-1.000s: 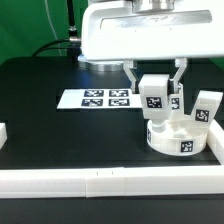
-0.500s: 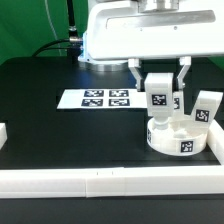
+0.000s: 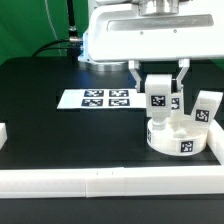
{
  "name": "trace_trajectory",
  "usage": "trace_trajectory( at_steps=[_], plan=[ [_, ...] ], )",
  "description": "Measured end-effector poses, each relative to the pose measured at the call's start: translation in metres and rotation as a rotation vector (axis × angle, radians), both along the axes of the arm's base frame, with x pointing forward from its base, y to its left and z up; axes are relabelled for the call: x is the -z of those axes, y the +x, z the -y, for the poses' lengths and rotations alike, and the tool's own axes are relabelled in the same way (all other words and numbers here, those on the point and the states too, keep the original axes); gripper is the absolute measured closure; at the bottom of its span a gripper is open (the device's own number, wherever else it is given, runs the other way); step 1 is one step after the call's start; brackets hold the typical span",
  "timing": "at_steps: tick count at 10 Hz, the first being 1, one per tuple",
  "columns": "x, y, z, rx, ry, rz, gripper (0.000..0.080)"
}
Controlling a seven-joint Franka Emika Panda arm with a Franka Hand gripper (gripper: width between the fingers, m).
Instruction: Assemble stool
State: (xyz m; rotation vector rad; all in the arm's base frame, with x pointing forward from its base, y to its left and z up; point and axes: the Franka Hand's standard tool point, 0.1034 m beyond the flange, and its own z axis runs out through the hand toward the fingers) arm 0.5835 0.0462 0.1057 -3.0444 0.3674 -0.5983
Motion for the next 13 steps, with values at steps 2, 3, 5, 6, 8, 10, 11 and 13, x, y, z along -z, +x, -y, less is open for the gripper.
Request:
trace_trajectory(
  at_steps=[2, 3, 5, 6, 8, 10, 11, 13],
  plan=[
    [0.009, -0.014, -0.012, -0.025, -0.010, 0.004, 0.0463],
    [0.011, -0.018, -0.015, -0.034, -0.015, 0.011, 0.0463],
    [0.013, -0.016, -0.017, -0.041, -0.023, 0.035, 0.0463],
    [0.013, -0.016, -0.016, -0.043, -0.025, 0.040, 0.0462],
    [0.018, -0.016, -0.012, -0.056, -0.040, 0.040, 0.0462],
    [0.022, -0.018, -0.011, -0.057, -0.043, 0.035, 0.0462],
    [0.023, -0.019, -0.010, -0.057, -0.044, 0.034, 0.0463],
    [0.030, -0.021, -0.010, -0.060, -0.053, 0.046, 0.0463]
  ],
)
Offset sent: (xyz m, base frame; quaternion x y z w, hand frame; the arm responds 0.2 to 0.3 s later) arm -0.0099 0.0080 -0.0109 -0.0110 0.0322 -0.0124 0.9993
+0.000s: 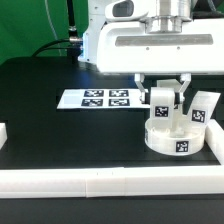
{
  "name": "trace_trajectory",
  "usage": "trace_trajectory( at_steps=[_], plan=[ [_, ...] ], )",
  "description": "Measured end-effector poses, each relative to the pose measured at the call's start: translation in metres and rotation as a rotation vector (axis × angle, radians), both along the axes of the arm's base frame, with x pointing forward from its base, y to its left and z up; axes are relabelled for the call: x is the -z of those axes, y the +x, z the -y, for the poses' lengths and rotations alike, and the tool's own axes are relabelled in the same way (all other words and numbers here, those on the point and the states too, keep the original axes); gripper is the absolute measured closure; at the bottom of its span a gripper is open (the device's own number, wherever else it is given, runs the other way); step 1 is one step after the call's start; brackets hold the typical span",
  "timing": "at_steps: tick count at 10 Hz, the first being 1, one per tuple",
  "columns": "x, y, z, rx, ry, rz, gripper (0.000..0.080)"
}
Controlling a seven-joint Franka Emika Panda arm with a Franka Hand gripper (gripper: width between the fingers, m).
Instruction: Assemble stool
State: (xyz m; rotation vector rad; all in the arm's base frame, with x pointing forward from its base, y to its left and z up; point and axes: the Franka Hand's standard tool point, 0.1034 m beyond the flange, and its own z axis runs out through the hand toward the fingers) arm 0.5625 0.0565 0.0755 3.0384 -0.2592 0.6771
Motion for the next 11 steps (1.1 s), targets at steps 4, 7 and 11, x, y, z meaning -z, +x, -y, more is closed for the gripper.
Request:
trace_trajectory(
  at_steps=[4, 7, 11],
  plan=[
    [0.002, 0.002, 0.000, -0.011, -0.011, 0.036, 0.0461],
    [-0.006, 0.006, 0.002, -0.022, -0.005, -0.002, 0.0174],
    [-0.039, 0.022, 0.005, -0.020, 0.036, -0.068, 0.0151]
  ],
)
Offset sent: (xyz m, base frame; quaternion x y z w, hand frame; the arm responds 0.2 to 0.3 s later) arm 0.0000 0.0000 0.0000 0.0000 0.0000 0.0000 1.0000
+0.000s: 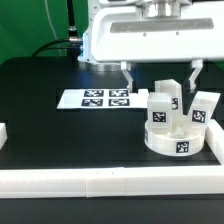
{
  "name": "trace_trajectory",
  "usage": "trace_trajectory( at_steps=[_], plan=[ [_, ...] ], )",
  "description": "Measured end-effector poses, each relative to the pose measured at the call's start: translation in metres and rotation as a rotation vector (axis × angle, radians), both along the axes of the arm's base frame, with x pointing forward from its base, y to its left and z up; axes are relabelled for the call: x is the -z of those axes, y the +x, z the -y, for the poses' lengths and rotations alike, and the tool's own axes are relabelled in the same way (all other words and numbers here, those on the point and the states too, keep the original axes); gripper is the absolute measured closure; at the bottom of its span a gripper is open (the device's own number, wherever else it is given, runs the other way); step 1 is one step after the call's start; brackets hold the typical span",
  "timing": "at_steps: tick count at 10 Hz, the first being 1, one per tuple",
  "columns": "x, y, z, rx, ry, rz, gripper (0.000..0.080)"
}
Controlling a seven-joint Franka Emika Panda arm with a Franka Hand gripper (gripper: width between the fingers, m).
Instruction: Assemble stool
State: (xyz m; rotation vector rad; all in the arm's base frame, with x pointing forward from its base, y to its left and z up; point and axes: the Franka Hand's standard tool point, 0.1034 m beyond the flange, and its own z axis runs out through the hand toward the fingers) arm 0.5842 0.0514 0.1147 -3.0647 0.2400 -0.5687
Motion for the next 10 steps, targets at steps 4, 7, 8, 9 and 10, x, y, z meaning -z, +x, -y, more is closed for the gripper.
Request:
trace_trajectory(
  at_steps=[4, 7, 8, 9, 10],
  plan=[
    [0.005, -0.002, 0.000, 0.000, -0.001, -0.022, 0.0150],
    [0.013, -0.010, 0.002, 0.017, 0.018, -0.139, 0.0150],
    [0.012, -0.011, 0.004, 0.024, 0.034, -0.235, 0.0150],
    [0.013, -0.012, 0.005, 0.027, 0.044, -0.297, 0.0150],
    [0.015, -0.014, 0.006, 0.028, 0.047, -0.326, 0.0150]
  ],
)
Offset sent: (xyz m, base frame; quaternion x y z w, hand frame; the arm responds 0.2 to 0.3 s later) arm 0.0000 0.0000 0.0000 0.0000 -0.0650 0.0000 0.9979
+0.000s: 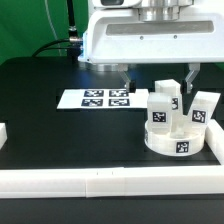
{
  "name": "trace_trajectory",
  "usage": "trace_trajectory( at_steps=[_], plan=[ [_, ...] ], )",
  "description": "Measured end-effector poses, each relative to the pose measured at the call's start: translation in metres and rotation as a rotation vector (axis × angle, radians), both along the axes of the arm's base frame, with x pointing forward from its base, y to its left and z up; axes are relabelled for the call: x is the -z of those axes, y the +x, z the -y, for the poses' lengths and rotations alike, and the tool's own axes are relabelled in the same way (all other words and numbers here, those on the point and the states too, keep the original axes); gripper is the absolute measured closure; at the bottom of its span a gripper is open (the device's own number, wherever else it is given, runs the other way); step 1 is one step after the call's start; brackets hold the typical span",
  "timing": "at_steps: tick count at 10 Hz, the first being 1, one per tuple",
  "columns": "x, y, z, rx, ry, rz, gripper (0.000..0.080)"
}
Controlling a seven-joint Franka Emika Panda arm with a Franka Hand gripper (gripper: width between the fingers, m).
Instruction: Assemble stool
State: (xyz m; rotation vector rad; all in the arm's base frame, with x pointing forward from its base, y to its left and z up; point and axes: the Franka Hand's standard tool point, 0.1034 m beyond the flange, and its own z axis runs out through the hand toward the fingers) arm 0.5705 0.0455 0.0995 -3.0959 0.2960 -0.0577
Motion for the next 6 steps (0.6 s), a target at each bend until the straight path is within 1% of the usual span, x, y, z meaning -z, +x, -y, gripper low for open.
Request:
trace_trajectory(
  at_steps=[1, 2, 3, 4, 5, 6],
  plan=[
    [0.003, -0.008, -0.001, -0.001, 0.010, -0.076, 0.0150],
    [0.003, -0.008, -0.002, -0.002, 0.017, -0.122, 0.0150],
    [0.004, -0.011, -0.003, -0.004, 0.024, -0.181, 0.0150],
    [0.007, -0.006, -0.006, -0.009, 0.018, -0.146, 0.0150],
    [0.010, -0.008, -0.008, -0.013, 0.015, -0.134, 0.0283],
    [0.013, -0.008, -0.008, -0.013, 0.013, -0.131, 0.0283]
  ],
)
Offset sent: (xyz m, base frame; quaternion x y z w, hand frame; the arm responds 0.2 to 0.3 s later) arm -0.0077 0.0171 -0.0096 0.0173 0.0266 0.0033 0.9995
